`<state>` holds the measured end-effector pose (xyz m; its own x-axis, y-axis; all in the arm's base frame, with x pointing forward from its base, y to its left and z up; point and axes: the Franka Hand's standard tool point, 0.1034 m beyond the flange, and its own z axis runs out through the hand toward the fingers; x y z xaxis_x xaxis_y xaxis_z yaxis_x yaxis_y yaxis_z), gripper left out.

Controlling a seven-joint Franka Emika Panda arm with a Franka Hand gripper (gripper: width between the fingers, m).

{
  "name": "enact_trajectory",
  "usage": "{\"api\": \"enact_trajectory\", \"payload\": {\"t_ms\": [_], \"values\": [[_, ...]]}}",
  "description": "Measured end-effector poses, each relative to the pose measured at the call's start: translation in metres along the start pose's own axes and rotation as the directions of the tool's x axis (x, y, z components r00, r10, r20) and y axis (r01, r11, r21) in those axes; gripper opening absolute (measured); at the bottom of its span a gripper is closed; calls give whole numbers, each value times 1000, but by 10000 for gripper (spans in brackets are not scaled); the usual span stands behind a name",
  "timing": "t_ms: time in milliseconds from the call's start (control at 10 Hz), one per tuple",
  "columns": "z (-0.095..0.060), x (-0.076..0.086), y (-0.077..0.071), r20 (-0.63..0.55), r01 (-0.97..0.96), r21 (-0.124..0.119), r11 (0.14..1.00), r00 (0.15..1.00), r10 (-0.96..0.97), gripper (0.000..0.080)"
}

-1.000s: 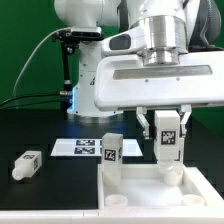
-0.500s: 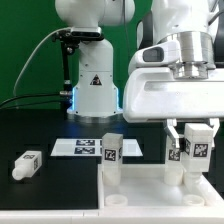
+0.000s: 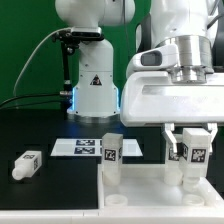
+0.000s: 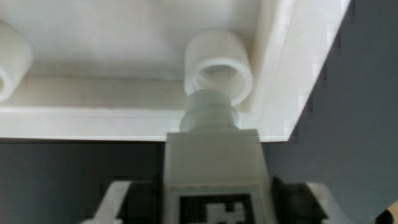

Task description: Assemble square table

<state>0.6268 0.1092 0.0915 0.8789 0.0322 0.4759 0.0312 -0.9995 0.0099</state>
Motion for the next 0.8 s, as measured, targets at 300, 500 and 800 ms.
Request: {"api": "enact_trajectory", "payload": {"t_ms": [300,500,800], "values": [[10,-8,-4,7,9,-3,1000,1000,-9,282],[13,-12,-8,12,15,-1,1000,1000,-15,282],[19,-18,-7,21,18,-6,1000,1000,-18,284]]}}
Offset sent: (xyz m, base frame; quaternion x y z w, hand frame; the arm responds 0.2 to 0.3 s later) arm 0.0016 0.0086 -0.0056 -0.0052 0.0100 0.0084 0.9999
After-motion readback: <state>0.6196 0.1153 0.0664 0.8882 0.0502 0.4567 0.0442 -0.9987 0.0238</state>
